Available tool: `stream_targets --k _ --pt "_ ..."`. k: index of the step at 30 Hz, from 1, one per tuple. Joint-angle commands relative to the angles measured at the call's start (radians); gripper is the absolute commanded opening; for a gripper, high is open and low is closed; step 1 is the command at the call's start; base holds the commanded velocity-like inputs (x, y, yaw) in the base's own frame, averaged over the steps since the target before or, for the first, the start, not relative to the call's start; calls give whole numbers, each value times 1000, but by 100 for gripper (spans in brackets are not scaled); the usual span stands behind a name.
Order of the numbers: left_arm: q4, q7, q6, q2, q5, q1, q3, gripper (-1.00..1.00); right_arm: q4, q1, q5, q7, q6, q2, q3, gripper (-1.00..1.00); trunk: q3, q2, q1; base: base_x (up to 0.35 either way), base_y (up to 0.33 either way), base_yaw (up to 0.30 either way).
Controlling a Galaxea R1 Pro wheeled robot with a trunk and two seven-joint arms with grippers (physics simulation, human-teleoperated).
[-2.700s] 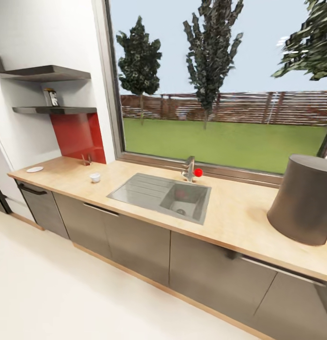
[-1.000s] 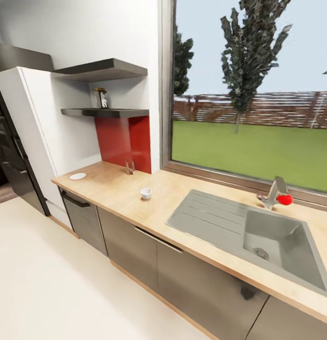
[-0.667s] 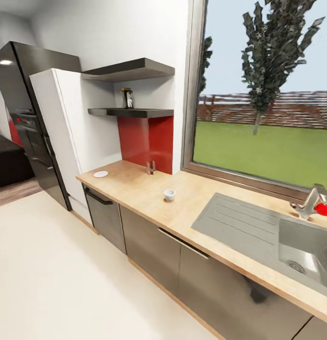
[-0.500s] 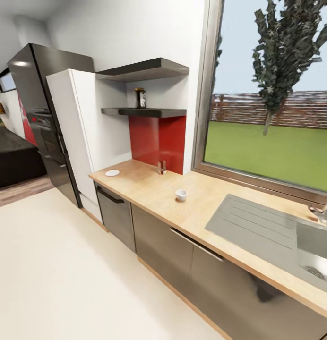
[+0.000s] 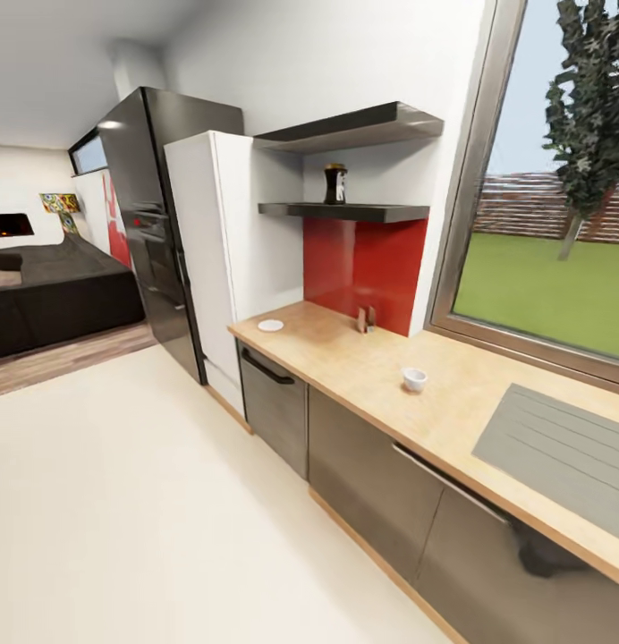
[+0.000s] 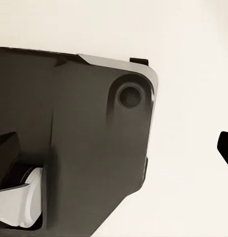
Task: Set up a coffee station on the kitchen countertop: keep the coffee maker on the countertop, move the bottle of coffee from the kitchen shelf to the counter next to the coffee maker, place a paper coffee filter on top of the coffee maker, put the saucer next to the coffee maker with the coffee cup on the saucer, and place the electric kettle next to the coffee maker.
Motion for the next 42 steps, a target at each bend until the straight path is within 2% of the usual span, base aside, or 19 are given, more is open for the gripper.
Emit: stream_targets --k 1,35,42 --pt "-2 1 -1 -1 5 0 1 100 1 -1 10 2 -4 1 -5 100 -2 -2 1 256 250 172" --pt "-2 1 -1 -4 -2 1 -1 100 -6 -1 4 3 -5 10 -5 100 -3 -2 1 282 225 9" --pt "-2 1 -2 -4 -3 1 -1 100 -6 -1 6 3 -6 19 -5 100 -3 -2 1 285 225 0"
